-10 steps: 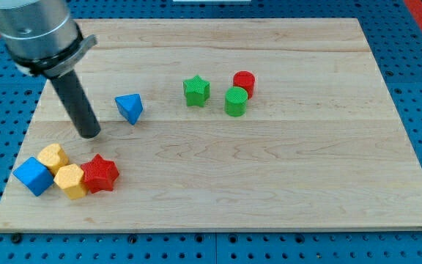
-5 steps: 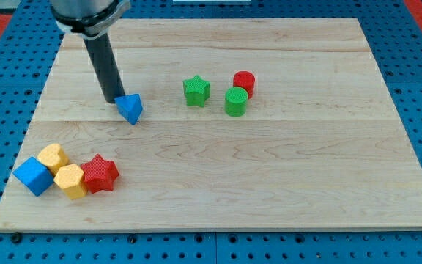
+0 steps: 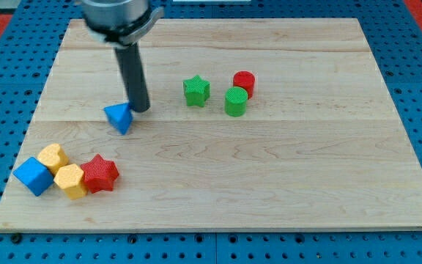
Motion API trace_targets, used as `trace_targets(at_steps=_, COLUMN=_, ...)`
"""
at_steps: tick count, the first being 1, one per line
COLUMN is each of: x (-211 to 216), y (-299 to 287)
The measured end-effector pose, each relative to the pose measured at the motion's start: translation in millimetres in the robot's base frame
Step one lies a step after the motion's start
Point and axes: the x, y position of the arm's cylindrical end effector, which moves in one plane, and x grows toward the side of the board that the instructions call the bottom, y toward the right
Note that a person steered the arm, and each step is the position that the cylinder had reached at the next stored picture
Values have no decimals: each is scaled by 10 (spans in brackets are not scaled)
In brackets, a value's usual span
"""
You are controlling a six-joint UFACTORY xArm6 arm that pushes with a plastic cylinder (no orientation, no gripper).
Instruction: Push blue triangle above red star
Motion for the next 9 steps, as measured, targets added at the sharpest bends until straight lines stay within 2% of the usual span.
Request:
trace_targets(at_steps=1, x=304, y=-181)
trace_targets(at_steps=2, x=247, y=-64)
trace_targets(at_steps=3, x=-14, y=0)
trace_targets(at_steps=5, x=10, y=-827)
trace_targets(at_steps=7, x=493, y=-1001)
trace_targets(at_steps=9, x=139, y=-962)
